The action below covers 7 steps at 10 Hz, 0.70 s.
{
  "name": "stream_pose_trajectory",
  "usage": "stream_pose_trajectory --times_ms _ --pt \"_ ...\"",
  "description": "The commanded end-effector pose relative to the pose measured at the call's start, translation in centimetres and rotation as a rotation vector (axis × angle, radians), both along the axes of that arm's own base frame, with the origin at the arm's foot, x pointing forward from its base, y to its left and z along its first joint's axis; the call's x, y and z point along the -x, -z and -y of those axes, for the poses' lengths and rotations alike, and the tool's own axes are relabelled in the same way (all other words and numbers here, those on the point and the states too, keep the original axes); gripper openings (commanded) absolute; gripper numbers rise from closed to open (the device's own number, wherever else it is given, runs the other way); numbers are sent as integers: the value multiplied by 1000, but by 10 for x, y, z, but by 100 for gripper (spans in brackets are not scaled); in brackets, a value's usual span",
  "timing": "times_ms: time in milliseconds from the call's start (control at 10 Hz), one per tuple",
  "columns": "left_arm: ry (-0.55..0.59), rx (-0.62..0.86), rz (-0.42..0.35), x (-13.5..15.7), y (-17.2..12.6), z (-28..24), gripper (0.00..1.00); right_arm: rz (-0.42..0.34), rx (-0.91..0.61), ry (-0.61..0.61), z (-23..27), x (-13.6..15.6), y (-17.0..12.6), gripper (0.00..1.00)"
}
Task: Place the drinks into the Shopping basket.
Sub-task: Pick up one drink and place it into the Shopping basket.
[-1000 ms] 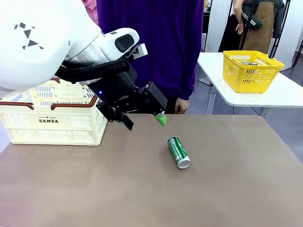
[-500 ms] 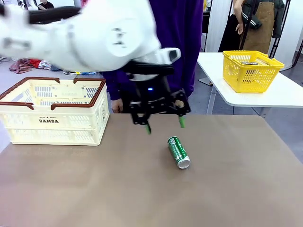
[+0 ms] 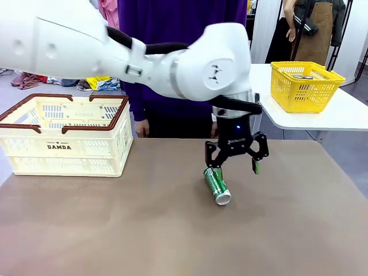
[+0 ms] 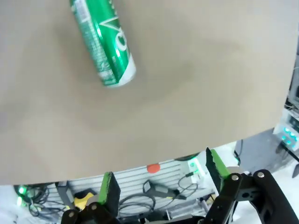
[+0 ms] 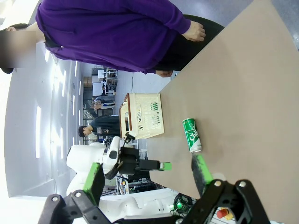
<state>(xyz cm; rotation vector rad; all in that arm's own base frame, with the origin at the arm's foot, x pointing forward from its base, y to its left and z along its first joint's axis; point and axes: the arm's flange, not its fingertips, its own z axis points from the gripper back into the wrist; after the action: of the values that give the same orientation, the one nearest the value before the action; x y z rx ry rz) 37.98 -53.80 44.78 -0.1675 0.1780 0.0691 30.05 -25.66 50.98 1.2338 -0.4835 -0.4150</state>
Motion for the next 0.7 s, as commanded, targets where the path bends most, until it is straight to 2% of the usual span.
stream_pose_trajectory --times_ms 0,100,400,600 --pt "-39 -67 49 -28 -3 20 100 28 -3 -6 1 -1 -1 100" --pt "-49 -80 97 -37 7 19 100 28 -3 -6 1 -1 -1 100" --pt "30 -117 220 -56 26 1 100 28 -3 -6 1 -1 -1 100" --pt "50 -109 238 -55 30 -9 100 28 -3 -6 1 -1 -1 100"
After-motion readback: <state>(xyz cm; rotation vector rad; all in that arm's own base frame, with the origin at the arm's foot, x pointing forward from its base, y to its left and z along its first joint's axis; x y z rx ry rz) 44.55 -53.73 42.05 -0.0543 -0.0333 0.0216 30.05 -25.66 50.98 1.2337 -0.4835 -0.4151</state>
